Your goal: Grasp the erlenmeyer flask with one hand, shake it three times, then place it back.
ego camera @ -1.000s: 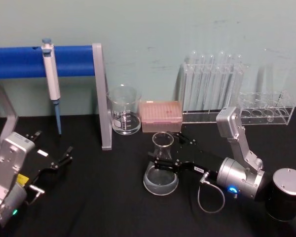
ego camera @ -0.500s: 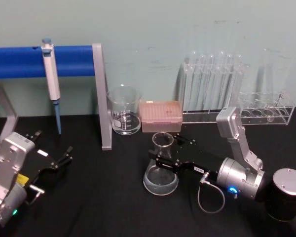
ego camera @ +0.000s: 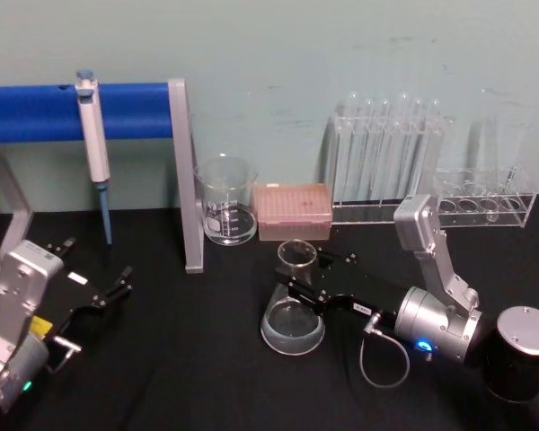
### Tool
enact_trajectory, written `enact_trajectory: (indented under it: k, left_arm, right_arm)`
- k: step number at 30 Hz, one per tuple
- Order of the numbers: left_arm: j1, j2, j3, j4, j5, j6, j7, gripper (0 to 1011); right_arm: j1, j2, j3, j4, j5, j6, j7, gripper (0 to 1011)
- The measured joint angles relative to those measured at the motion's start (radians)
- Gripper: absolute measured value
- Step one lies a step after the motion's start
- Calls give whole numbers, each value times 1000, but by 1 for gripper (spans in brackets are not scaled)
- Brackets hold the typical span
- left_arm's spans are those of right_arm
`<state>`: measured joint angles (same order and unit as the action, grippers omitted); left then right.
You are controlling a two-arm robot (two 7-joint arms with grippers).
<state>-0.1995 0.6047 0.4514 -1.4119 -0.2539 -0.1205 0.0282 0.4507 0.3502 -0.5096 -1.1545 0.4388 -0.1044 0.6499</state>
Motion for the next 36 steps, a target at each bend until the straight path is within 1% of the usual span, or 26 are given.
enact_trajectory:
  k: [19, 22, 29, 31, 32, 36]
  left_arm:
    - [0, 0, 0, 0, 0, 0, 0, 1001]
    - [0, 0, 0, 0, 0, 0, 0, 1001]
    - [0, 0, 0, 0, 0, 0, 0, 1001]
    - [0, 0, 0, 0, 0, 0, 0, 1001]
    - [0, 0, 0, 0, 0, 0, 0, 1001]
    - [0, 0, 0, 0, 0, 0, 0, 1001]
  right_arm:
    - [0, 0, 0, 0, 0, 0, 0, 449]
    - [-5, 3, 2, -10, -1, 2, -4, 449]
    - [-26, 12, 18, -62, 7, 8, -23, 449]
    - [-40, 17, 28, -94, 10, 12, -40, 449]
    - [-40, 17, 28, -94, 10, 12, -40, 449]
    - [-64, 26, 50, -151, 21, 23, -72, 449]
